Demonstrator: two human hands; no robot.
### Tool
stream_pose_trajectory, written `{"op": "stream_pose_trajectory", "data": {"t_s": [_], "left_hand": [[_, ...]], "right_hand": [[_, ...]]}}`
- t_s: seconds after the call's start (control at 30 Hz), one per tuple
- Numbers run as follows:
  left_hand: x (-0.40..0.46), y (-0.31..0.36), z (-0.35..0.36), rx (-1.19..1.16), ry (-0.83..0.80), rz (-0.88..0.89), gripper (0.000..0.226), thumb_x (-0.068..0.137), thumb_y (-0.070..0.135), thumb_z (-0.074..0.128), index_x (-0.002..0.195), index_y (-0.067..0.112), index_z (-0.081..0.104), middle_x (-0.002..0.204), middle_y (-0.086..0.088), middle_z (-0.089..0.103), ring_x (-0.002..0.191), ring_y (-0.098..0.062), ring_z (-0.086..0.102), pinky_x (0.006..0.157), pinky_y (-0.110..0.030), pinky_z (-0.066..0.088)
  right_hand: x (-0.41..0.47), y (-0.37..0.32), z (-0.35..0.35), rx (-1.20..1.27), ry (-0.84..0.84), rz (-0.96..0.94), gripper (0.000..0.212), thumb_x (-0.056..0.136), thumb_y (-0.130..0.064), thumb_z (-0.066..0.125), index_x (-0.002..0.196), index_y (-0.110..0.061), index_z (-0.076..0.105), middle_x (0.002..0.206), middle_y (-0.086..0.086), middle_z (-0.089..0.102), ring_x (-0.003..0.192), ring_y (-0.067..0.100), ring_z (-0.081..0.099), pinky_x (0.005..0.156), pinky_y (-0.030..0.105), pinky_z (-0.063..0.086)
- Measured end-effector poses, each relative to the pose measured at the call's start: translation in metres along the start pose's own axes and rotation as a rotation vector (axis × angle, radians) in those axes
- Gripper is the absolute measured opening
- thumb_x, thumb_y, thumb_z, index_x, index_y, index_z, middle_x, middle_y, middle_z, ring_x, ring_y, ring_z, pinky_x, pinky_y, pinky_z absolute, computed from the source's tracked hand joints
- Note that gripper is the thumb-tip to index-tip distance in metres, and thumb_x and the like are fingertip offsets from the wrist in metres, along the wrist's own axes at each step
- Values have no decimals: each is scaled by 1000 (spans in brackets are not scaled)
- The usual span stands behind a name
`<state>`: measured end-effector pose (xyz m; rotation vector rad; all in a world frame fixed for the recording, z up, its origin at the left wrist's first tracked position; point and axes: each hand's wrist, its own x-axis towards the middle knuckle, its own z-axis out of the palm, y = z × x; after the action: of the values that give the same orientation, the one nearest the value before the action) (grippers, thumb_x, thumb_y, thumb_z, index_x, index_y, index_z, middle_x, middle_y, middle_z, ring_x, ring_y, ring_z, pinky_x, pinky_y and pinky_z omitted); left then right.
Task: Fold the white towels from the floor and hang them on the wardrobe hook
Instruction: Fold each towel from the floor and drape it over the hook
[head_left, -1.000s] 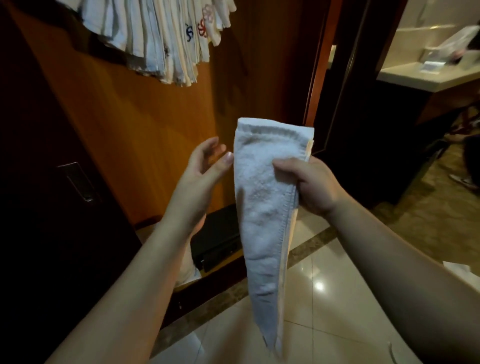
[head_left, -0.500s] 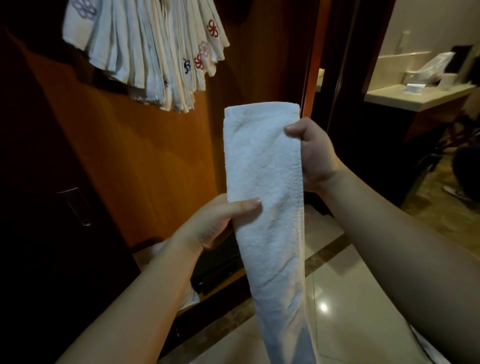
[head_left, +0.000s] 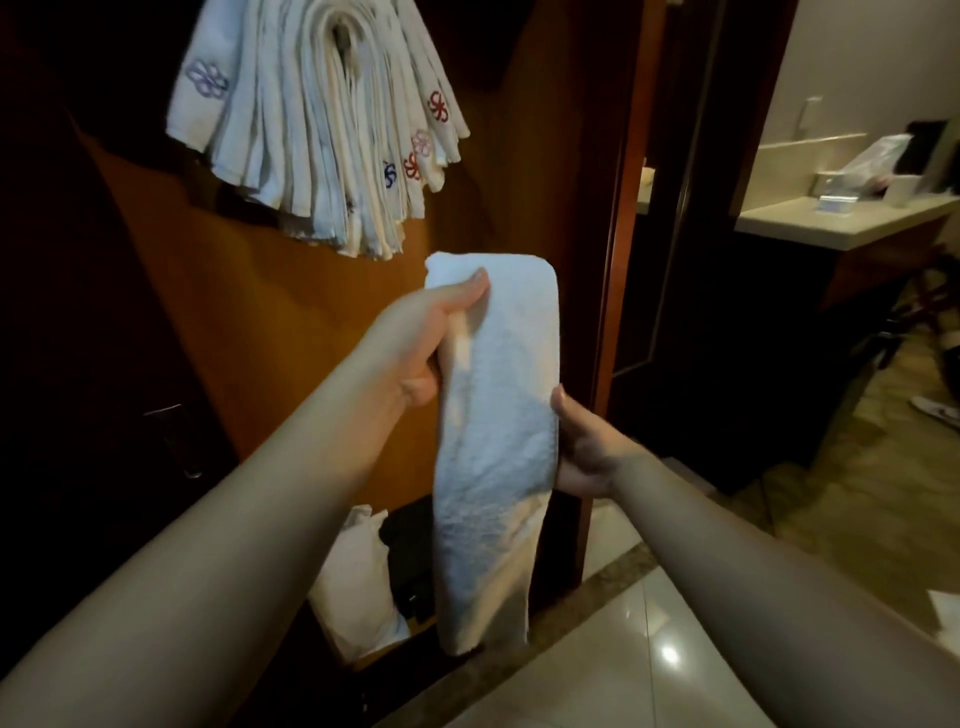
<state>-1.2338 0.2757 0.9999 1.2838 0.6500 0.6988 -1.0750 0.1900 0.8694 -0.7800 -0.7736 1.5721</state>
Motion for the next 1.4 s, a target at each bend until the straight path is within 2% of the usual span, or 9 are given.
{"op": "stream_pose_trajectory", "data": {"t_s": [0.13, 0.27, 0.37, 0.53, 0.77, 1.03, 1.2, 1.33, 1.4], "left_hand": [[13, 21, -7, 16, 39, -4, 39, 84, 33, 77, 111, 10, 61, 82, -6, 78, 77, -25, 77, 65, -41, 62], [23, 40, -13, 1, 60, 13, 37, 86, 29, 76, 112, 14, 56, 82, -8, 78, 76, -27, 76, 58, -43, 61], [31, 47, -15, -8, 86, -1, 48, 86, 26, 77, 125, 15, 51, 96, -12, 78, 81, -31, 76, 71, -51, 62], [48, 48, -15, -37, 110, -13, 47, 90, 23, 73, 129, 12, 49, 102, -13, 77, 80, -27, 77, 62, -42, 62], [70, 45, -5, -108, 71, -98, 20, 100, 22, 61, 110, 4, 58, 94, -15, 77, 80, -29, 77, 61, -42, 62], [78, 31, -11, -45, 37, -145, 45, 105, 30, 50, 143, 4, 46, 116, -15, 73, 100, -30, 74, 77, -38, 62], [63, 1, -27, -89, -118, -198, 50, 103, 56, 40, 125, 16, 62, 89, -7, 78, 96, -44, 71, 56, -47, 61], [53, -26, -41, 19, -272, -142, 84, 81, 89, 37, 121, 24, 72, 128, -12, 67, 118, -31, 63, 100, -48, 51], [47, -34, -45, 78, -363, -36, 91, 73, 92, 39, 118, 21, 72, 133, -9, 64, 121, -28, 62, 101, -43, 51]], "right_hand": [[-1, -9, 11, -330, -2, 52, 86, 46, -37, 102, 119, -9, 67, 111, 8, 77, 102, 22, 74, 83, 32, 59], [-4, -19, 22, -469, 1, 70, 49, 72, -21, 81, 118, -9, 67, 114, 7, 76, 107, 22, 72, 88, 31, 57], [-9, -28, 26, -383, -27, 100, 36, 71, -12, 74, 107, -4, 75, 108, 12, 76, 100, 24, 74, 87, 33, 59], [-19, -45, 43, -205, -138, 127, 65, 45, -19, 92, 104, 3, 77, 106, 19, 75, 99, 29, 74, 91, 37, 59], [-31, -37, 49, 23, -193, 21, 58, 65, -42, 91, 113, -11, 79, 118, 11, 74, 111, 28, 71, 92, 41, 57], [-36, -53, 62, -59, -147, -14, 57, 66, -26, 93, 117, -5, 76, 124, 17, 71, 117, 32, 67, 93, 44, 57], [-30, -88, 77, -146, -41, -176, 47, 79, -39, 79, 116, -11, 77, 127, 16, 70, 120, 33, 66, 93, 42, 58], [-23, -116, 77, -211, 115, -298, 47, 97, -49, 55, 119, -12, 75, 126, 17, 70, 119, 35, 66, 95, 45, 57], [-18, -126, 77, -254, 217, -339, 51, 99, -52, 54, 126, -10, 67, 125, 16, 71, 117, 34, 68, 99, 48, 54]]}}
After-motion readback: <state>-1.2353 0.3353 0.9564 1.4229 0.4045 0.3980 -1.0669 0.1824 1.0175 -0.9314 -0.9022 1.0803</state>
